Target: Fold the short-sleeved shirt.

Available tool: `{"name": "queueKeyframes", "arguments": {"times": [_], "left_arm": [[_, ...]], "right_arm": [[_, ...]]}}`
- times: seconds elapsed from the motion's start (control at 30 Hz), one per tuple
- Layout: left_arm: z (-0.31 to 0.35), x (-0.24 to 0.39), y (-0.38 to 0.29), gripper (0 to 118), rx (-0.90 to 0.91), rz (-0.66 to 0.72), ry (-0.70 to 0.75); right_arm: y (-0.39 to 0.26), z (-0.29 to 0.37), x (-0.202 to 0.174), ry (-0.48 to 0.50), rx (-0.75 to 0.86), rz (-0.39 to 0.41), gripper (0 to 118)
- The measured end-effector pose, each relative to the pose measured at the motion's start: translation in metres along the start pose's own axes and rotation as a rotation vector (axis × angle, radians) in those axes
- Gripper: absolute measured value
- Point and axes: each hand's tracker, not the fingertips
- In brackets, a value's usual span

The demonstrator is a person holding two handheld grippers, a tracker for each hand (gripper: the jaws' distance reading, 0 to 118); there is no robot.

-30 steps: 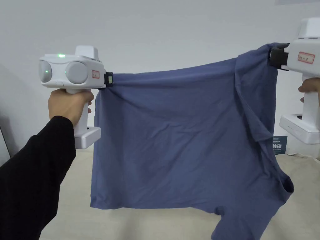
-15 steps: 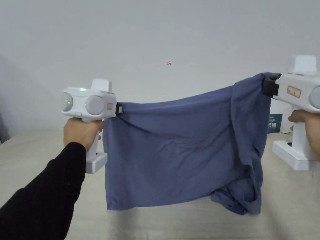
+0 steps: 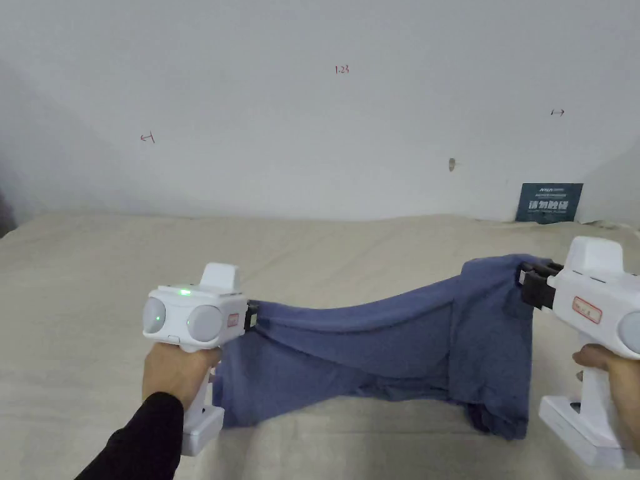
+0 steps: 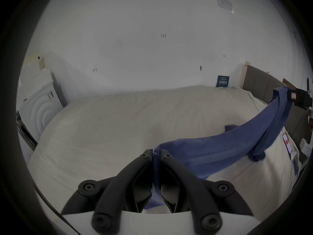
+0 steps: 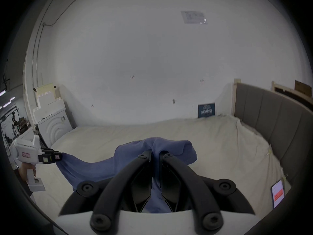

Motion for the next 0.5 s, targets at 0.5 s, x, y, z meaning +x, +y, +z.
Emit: {"name": "queueKeyframes", "arguments": {"times": [0.5], "left_arm": [[0.122,-0.019,-0.202,5,-0.132,0.022,-0.069]], "right_arm": [[-0.172,0.179,-0.018,0.102,-0.121,-0.045,5]]}}
